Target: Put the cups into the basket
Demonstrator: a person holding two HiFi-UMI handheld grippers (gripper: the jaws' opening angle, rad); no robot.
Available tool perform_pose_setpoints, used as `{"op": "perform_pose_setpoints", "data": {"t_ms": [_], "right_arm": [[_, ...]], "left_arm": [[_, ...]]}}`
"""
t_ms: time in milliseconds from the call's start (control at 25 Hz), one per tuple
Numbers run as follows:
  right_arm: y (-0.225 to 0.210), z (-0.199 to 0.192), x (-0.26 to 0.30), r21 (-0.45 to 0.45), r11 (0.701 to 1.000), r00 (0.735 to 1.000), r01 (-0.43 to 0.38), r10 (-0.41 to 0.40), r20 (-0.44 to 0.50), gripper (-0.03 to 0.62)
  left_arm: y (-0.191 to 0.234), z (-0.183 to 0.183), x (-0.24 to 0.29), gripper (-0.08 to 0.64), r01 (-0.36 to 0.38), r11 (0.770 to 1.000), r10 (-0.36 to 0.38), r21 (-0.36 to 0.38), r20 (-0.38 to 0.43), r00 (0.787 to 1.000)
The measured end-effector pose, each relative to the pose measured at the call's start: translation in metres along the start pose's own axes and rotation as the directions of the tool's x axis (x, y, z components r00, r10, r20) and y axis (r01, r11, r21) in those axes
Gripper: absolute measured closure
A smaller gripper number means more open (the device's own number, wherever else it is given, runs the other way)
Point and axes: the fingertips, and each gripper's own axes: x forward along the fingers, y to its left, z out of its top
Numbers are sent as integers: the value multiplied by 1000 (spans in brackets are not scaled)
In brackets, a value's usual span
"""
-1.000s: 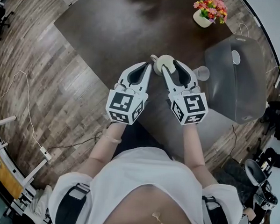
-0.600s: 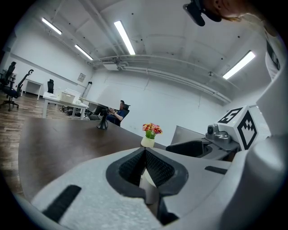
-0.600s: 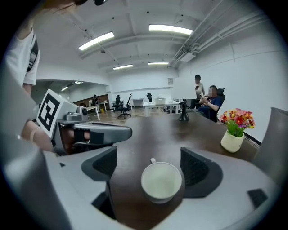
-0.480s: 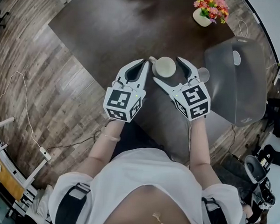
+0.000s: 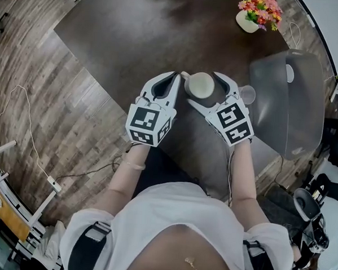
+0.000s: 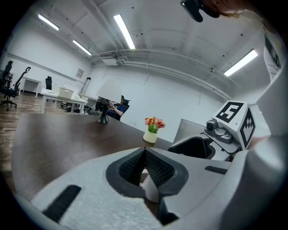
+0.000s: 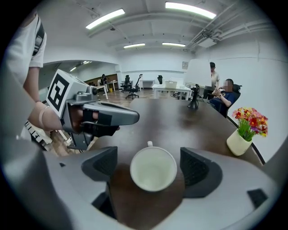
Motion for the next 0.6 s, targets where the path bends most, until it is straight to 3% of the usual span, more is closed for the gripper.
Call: {"op": "perform_pose_setpoints", "data": {"t_ms": [600], "right_arm": [[-5, -31, 33, -58, 994, 975, -97, 83, -207, 179]], "left_arm": [[19, -12, 20, 549, -6, 1000, 5, -31, -16, 1000]]}}
